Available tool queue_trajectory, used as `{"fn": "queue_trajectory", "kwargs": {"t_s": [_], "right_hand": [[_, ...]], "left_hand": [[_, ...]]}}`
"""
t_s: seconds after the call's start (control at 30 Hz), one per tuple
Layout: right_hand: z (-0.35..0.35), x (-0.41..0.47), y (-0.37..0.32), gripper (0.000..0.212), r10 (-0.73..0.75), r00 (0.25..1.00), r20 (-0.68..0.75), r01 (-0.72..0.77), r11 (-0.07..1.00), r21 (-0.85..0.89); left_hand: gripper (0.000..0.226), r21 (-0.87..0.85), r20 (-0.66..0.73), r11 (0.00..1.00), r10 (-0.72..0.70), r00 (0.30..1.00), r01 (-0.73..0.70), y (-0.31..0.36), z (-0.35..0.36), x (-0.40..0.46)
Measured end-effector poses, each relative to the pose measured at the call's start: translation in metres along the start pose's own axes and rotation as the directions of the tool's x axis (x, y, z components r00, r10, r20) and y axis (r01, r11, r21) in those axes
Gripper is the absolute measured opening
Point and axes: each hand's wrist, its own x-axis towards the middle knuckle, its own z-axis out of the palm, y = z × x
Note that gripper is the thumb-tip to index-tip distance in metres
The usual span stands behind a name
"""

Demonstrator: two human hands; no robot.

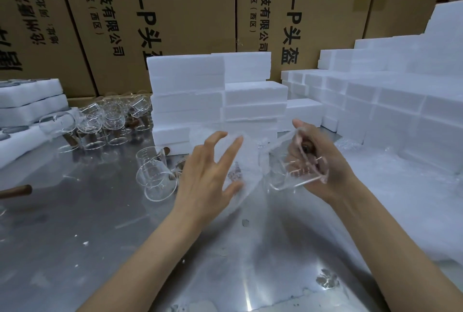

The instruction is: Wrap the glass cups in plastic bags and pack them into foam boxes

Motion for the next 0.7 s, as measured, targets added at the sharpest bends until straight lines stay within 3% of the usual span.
{"fn": "queue_trajectory", "kwargs": {"t_s": [0.13,0.23,0.37,0.47,0.57,0.7], "right_hand": [[0.010,-0.003,0.006,0.039,0.034,0.995,0.093,-0.012,0.973,-0.229],[0.016,-0.003,0.010,0.034,-0.018,0.992,0.128,0.063,0.929,-0.365],[0.018,-0.002,0.015,0.027,-0.128,0.991,0.033,0.128,0.874,-0.470],[0.017,-0.002,0.016,0.026,-0.211,0.977,-0.041,0.158,0.834,-0.528],[0.019,-0.004,0.017,0.029,-0.256,0.967,-0.019,0.202,0.804,-0.560],[0.027,-0.010,0.022,0.033,-0.186,0.977,0.106,0.212,0.768,-0.604]], "left_hand": [[0.071,-0.002,0.002,0.999,0.038,0.999,-0.038,0.010,0.003,0.001],[0.063,-0.129,0.013,0.990,0.051,0.999,-0.048,0.010,0.000,0.003],[0.054,-0.237,0.035,0.966,-0.094,0.995,0.100,0.003,0.000,0.000],[0.034,-0.285,0.028,0.926,-0.249,0.968,0.246,-0.001,-0.001,0.001],[0.015,-0.326,-0.082,0.932,-0.196,0.977,0.159,-0.003,-0.006,0.003],[0.021,-0.205,-0.220,0.979,-0.063,0.973,0.017,-0.003,-0.010,0.006]]}}
